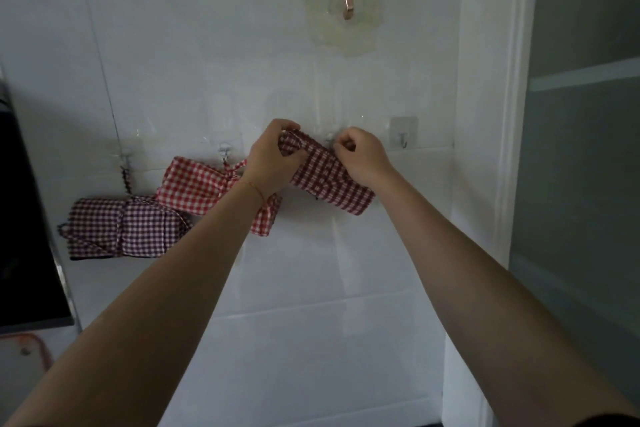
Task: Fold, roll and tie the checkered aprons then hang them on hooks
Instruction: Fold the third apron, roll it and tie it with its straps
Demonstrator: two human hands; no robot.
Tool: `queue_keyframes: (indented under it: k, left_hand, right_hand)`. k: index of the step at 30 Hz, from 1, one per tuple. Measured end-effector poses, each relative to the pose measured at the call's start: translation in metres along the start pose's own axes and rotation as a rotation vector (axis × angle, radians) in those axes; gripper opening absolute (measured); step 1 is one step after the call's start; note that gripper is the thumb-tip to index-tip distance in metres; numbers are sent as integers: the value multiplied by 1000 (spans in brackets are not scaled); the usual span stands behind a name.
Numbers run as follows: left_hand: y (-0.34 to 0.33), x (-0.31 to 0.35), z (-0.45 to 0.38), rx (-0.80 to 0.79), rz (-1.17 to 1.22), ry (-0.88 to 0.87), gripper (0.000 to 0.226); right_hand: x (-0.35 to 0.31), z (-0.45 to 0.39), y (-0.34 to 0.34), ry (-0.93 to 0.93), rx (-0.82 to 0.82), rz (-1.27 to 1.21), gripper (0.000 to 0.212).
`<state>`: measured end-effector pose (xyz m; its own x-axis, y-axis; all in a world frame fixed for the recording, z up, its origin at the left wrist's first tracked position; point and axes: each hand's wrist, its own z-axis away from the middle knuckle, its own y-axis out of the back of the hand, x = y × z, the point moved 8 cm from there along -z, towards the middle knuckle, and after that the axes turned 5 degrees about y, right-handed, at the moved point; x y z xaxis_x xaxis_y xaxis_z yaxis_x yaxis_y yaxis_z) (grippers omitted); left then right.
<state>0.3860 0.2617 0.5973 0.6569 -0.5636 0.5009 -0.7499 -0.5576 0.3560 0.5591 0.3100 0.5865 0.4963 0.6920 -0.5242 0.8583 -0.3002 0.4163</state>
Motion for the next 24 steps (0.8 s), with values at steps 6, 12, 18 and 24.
queue_keyframes:
  k: [6,12,18,24]
  left_hand:
    - [-3,-3,-1,11,3,20,41]
    - [2,-2,4,33,79,29,39]
    - [1,-4,2,28,58,59,39]
    - [-2,-7,4,20,14,80,40]
  right_hand:
    - [2,-7,-2,-9,19,42,10]
    - [-8,1,6,23,101,-38,16]
    - [-8,-3,2,-15,68,33,12]
    - [-4,-6,-2,-66,15,96,16]
